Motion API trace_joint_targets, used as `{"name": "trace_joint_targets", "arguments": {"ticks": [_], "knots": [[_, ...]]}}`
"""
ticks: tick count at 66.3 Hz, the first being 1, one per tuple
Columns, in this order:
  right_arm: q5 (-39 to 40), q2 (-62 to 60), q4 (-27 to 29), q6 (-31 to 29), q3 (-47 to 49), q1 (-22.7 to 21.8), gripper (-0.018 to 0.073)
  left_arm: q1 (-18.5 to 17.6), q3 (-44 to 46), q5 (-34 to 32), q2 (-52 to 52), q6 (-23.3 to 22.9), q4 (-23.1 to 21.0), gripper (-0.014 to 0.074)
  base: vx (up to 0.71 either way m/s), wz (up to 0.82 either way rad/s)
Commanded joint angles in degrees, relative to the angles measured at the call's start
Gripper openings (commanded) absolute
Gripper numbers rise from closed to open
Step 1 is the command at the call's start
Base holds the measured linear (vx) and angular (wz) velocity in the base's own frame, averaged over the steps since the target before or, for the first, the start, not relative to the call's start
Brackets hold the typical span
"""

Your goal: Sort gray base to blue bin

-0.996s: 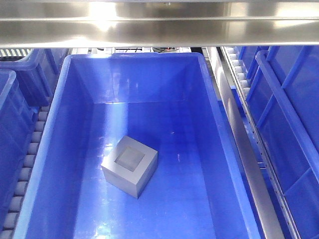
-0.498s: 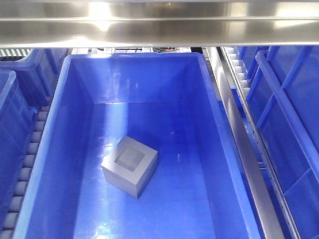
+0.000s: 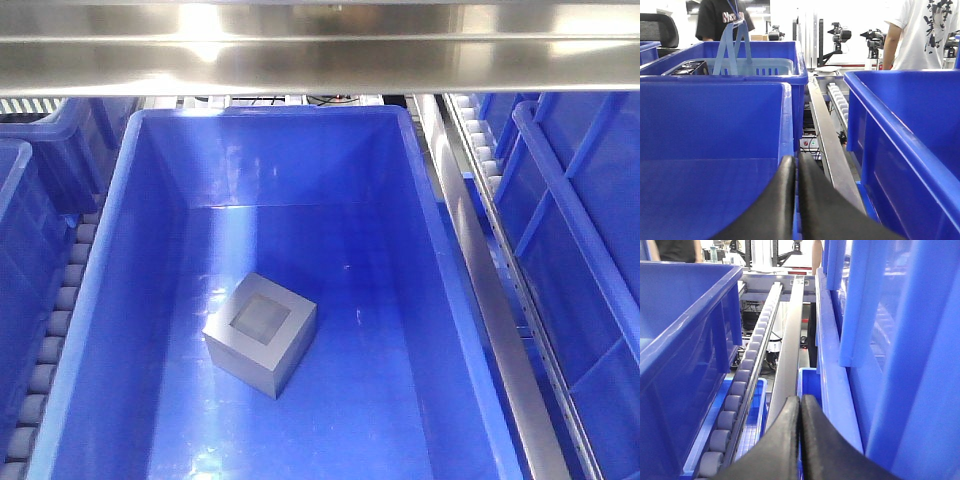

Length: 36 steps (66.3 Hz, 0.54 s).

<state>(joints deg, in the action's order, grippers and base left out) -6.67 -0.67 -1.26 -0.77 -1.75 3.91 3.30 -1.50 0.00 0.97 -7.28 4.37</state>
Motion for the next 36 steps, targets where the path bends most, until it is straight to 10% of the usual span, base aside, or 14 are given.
{"name": "trace_joint_targets", "arguments": {"ticks": [1,36], "knots": [[4.5,-0.6,-0.6,-0.3,-0.8,-0.3,-0.0009,-0.1,-1.7,-4.2,-0.6,-0.3,-0.6,-0.0006,0.00,0.00],[4.5,-0.6,-0.6,-0.3,-0.8,-0.3,-0.0009,-0.1,-1.7,-4.2,-0.6,-0.3,-0.6,-0.0006,0.00,0.00]]}}
